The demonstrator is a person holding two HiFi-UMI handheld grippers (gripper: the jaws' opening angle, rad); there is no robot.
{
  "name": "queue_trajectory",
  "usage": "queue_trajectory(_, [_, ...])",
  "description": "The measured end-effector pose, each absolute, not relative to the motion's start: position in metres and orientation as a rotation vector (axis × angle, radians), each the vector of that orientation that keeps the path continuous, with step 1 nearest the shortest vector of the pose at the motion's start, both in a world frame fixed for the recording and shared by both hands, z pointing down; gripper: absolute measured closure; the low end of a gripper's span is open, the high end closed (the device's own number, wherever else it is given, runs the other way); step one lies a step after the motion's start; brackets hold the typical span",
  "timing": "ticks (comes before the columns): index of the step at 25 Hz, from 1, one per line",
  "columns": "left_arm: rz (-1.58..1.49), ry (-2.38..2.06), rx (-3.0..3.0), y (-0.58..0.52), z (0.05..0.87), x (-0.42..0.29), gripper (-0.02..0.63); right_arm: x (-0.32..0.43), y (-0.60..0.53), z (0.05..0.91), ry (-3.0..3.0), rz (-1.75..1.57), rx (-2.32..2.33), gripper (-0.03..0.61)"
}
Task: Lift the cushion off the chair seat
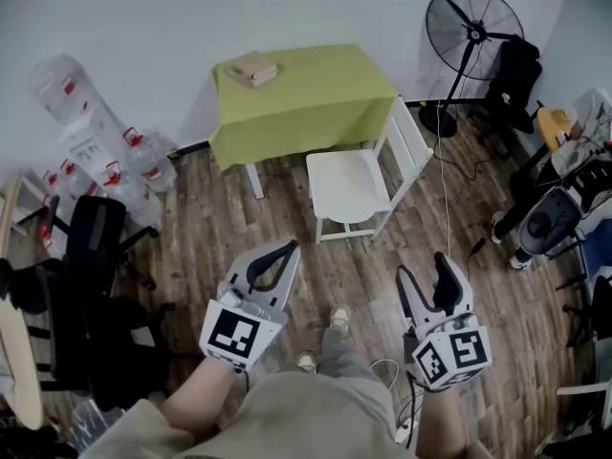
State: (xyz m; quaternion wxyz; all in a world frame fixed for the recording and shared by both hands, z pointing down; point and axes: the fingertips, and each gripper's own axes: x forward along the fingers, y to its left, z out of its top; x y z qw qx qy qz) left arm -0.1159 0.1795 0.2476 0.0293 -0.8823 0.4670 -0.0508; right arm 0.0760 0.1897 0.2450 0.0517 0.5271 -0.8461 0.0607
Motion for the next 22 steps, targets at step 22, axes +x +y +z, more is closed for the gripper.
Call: queue_trajectory(22, [-0.305,1.564,-2.753,-0.052,0.322,-0.083,0.600,0.116,-0.075,0.351,-2.517,0.441,1.508,0.278])
